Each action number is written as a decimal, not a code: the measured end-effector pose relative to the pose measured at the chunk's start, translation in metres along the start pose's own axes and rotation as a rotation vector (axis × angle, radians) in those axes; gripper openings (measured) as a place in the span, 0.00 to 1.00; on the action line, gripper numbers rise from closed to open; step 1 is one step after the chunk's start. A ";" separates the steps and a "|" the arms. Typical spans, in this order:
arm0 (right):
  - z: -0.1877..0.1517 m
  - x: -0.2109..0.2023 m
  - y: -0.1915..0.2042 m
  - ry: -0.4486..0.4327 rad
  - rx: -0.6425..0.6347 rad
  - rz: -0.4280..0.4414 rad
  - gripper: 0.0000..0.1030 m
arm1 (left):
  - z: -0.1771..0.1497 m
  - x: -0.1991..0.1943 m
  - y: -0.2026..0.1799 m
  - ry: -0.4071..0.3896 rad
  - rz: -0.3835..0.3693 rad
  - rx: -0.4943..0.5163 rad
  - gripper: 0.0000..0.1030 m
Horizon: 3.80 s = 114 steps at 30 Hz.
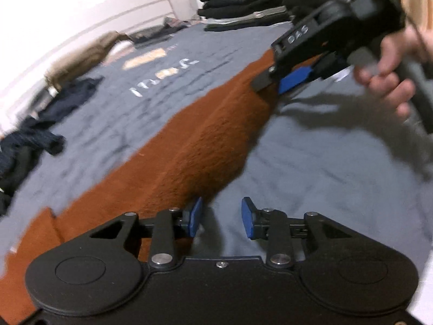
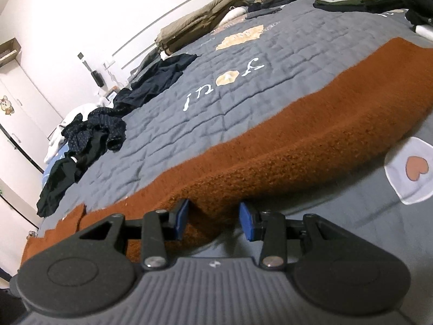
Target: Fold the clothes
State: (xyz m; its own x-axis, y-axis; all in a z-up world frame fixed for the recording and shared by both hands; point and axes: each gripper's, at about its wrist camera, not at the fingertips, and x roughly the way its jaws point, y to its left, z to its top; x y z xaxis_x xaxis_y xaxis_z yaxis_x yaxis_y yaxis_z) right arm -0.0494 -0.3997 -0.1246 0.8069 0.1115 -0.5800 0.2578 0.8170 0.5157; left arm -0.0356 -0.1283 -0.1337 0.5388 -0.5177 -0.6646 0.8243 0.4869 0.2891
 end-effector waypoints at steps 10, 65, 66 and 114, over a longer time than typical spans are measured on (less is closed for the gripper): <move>0.008 0.007 0.001 0.000 0.041 0.012 0.39 | 0.005 -0.011 -0.031 -0.095 0.129 0.225 0.38; 0.002 0.021 -0.013 0.047 0.114 0.007 0.40 | 0.036 0.037 -0.034 -0.136 0.107 0.217 0.43; 0.003 0.021 -0.013 0.036 0.120 0.005 0.40 | 0.037 0.036 -0.034 -0.143 0.107 0.212 0.43; -0.045 -0.020 -0.055 -0.050 0.655 0.181 0.10 | 0.020 0.001 -0.008 -0.029 -0.194 -0.514 0.04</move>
State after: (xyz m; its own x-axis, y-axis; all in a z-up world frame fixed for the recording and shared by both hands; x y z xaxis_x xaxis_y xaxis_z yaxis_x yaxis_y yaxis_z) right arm -0.1037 -0.4220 -0.1697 0.8871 0.1753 -0.4270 0.3724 0.2751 0.8864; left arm -0.0384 -0.1470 -0.1228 0.3956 -0.6480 -0.6509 0.7219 0.6575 -0.2158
